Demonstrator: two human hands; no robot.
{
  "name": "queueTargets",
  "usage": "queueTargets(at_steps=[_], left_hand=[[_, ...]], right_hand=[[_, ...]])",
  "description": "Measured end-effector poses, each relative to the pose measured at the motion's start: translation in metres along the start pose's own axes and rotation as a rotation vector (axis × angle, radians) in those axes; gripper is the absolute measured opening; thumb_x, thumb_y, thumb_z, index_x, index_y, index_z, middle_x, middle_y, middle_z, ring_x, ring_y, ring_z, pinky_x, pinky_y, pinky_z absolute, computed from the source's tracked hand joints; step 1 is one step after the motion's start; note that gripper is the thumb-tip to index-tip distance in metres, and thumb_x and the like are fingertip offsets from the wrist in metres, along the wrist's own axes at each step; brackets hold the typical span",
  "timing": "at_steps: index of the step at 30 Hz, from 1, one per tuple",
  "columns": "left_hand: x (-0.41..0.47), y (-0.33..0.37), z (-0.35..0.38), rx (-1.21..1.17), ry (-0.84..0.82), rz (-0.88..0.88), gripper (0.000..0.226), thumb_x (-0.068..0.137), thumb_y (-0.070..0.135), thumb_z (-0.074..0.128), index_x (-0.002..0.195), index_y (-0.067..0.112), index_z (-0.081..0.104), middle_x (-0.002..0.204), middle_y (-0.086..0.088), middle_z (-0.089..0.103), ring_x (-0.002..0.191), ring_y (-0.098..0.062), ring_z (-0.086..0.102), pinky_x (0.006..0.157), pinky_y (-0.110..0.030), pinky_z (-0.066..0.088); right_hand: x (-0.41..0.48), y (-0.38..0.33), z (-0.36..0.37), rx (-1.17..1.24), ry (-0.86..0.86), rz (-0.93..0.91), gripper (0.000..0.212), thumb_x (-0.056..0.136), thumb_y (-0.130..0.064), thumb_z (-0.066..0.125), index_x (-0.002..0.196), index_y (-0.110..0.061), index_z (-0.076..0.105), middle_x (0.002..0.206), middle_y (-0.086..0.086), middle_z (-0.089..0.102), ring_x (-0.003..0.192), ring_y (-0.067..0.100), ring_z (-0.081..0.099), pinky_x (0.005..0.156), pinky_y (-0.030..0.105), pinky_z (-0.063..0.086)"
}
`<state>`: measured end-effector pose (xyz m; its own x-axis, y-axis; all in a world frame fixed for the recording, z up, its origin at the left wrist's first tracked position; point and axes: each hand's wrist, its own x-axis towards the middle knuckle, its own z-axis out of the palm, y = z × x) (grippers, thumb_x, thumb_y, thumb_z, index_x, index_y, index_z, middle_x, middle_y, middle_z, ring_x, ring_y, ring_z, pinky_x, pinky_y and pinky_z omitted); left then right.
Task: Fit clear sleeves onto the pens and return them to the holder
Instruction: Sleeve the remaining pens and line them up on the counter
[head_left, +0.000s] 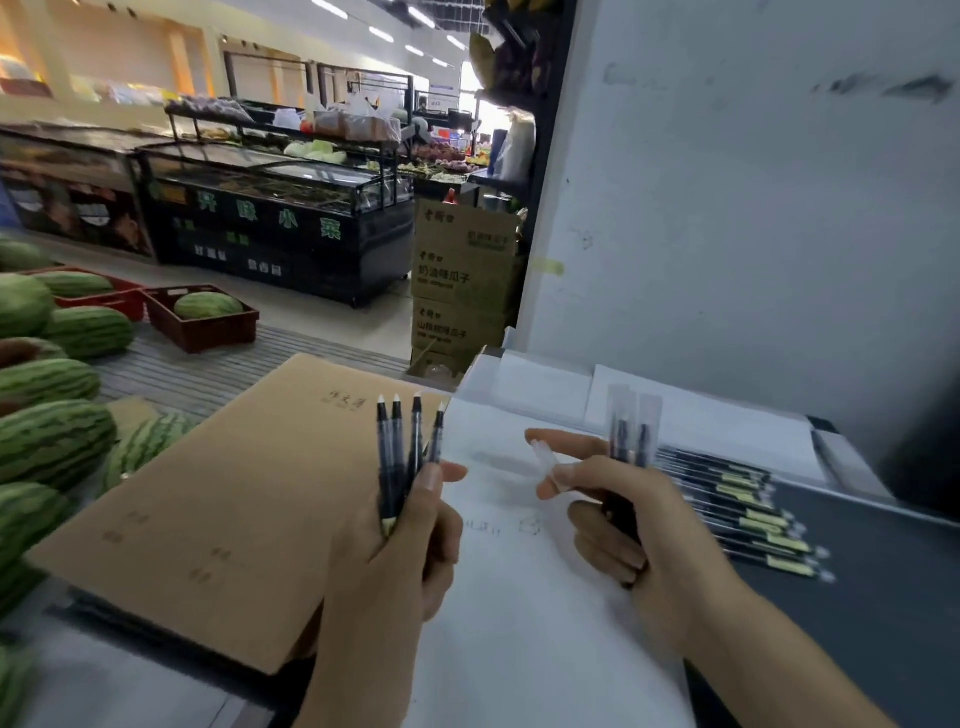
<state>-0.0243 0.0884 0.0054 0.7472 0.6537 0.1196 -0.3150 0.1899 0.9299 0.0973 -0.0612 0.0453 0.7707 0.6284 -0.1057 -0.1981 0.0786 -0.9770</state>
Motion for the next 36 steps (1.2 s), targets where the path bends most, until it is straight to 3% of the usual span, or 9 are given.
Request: queueTargets(at_steps=[6, 10, 14, 18, 22, 28, 31, 33, 36], left_hand=[[-0.003, 0.0, 0.002, -0.027, -0.036, -0.022, 0.038, 0.08, 0.054, 0.063, 0.092, 0.019, 0.075, 0.061, -0.003, 0.038, 0.036, -0.007, 0.023, 0.035, -0.015, 0.018], [-0.006, 0.0, 0.003, 0.022, -0.072, 0.002, 0.035, 0.091, 0.047, 0.062, 0.092, 0.013, 0.068, 0.061, 0.002, 0.031, 0.041, -0.007, 0.021, 0.035, -0.017, 0.019], [-0.006, 0.002, 0.005, 0.057, -0.115, 0.014, 0.033, 0.097, 0.048, 0.064, 0.088, 0.016, 0.064, 0.061, 0.002, 0.034, 0.041, -0.007, 0.023, 0.035, -0.017, 0.022], [-0.006, 0.0, 0.005, 0.087, -0.108, 0.017, 0.026, 0.106, 0.028, 0.055, 0.096, 0.005, 0.057, 0.06, 0.005, 0.034, 0.042, -0.007, 0.022, 0.037, -0.016, 0.021], [-0.005, -0.002, 0.004, 0.113, -0.112, 0.042, 0.031, 0.106, 0.026, 0.055, 0.098, -0.001, 0.044, 0.062, 0.002, 0.035, 0.043, -0.009, 0.023, 0.037, -0.017, 0.022], [-0.005, -0.006, 0.002, 0.175, -0.147, 0.102, 0.027, 0.105, 0.027, 0.06, 0.096, 0.001, 0.057, 0.065, 0.0, 0.052, 0.041, -0.008, 0.029, 0.039, -0.015, 0.025], [-0.004, -0.008, 0.001, 0.191, -0.155, 0.106, 0.025, 0.106, 0.026, 0.06, 0.094, 0.004, 0.063, 0.066, -0.001, 0.054, 0.042, -0.01, 0.029, 0.039, -0.015, 0.025], [-0.004, -0.009, 0.001, 0.21, -0.159, 0.111, 0.024, 0.106, 0.026, 0.06, 0.092, 0.007, 0.065, 0.067, -0.001, 0.055, 0.041, -0.01, 0.03, 0.04, -0.014, 0.026], [-0.004, -0.01, 0.002, 0.247, -0.17, 0.116, 0.025, 0.106, 0.027, 0.059, 0.09, 0.009, 0.065, 0.066, -0.001, 0.055, 0.041, -0.01, 0.03, 0.041, -0.014, 0.026]], right_hand=[[-0.001, 0.002, 0.001, 0.022, 0.002, 0.001, 0.006, 0.09, -0.016, 0.071, 0.096, -0.016, 0.069, 0.104, 0.017, 0.078, 0.032, 0.009, 0.02, 0.035, 0.02, 0.017], [-0.003, 0.004, 0.004, 0.003, 0.017, -0.028, 0.014, 0.096, -0.018, 0.068, 0.103, -0.012, 0.058, 0.111, 0.014, 0.079, 0.032, 0.007, 0.022, 0.032, 0.018, 0.022], [-0.003, 0.004, 0.006, 0.019, 0.067, -0.027, 0.015, 0.095, -0.016, 0.069, 0.107, -0.013, 0.062, 0.105, 0.012, 0.08, 0.033, 0.008, 0.023, 0.033, 0.019, 0.023], [-0.002, 0.003, 0.004, 0.022, 0.05, -0.01, 0.018, 0.096, -0.017, 0.065, 0.109, -0.017, 0.078, 0.088, 0.003, 0.07, 0.036, 0.01, 0.022, 0.034, 0.021, 0.022], [-0.003, 0.002, 0.004, 0.012, 0.045, -0.06, 0.013, 0.095, -0.018, 0.07, 0.107, -0.012, 0.073, 0.086, 0.004, 0.068, 0.037, 0.01, 0.023, 0.034, 0.02, 0.023], [-0.003, 0.001, 0.003, 0.013, 0.098, -0.129, 0.017, 0.091, -0.023, 0.078, 0.103, -0.011, 0.08, 0.079, 0.0, 0.064, 0.036, 0.008, 0.025, 0.035, 0.02, 0.025], [-0.004, -0.002, 0.003, -0.032, 0.137, -0.183, 0.021, 0.093, -0.033, 0.077, 0.107, -0.019, 0.082, 0.099, 0.026, 0.067, 0.037, 0.01, 0.026, 0.037, 0.022, 0.026], [-0.005, -0.005, 0.006, -0.071, 0.163, -0.204, 0.021, 0.093, -0.039, 0.076, 0.107, -0.024, 0.083, 0.119, 0.047, 0.052, 0.038, 0.012, 0.024, 0.039, 0.023, 0.025], [-0.005, -0.005, 0.007, -0.07, 0.151, -0.233, 0.02, 0.094, -0.039, 0.076, 0.108, -0.026, 0.082, 0.12, 0.052, 0.047, 0.038, 0.012, 0.024, 0.038, 0.023, 0.026]])
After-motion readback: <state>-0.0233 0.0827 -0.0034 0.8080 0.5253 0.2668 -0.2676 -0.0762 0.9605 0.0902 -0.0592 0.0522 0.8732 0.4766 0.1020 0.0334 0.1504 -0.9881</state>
